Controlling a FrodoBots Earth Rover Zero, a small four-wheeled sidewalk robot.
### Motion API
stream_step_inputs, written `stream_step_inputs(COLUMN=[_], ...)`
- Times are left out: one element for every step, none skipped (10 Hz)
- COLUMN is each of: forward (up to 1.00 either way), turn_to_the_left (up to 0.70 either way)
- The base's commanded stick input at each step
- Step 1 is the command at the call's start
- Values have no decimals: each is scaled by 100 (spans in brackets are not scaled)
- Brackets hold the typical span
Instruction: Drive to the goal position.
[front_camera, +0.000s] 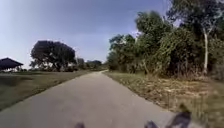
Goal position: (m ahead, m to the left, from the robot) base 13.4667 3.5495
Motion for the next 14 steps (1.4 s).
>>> stream_step_inputs(forward=[100, 100, 100, 100, 100, 100, 100, 100, 100, 100, 100, 100, 100, 100], turn_to_the_left=[3, 5, 16, 13, 9, 5, 28, 33, 35, 38, 36, 24, 12, 4])
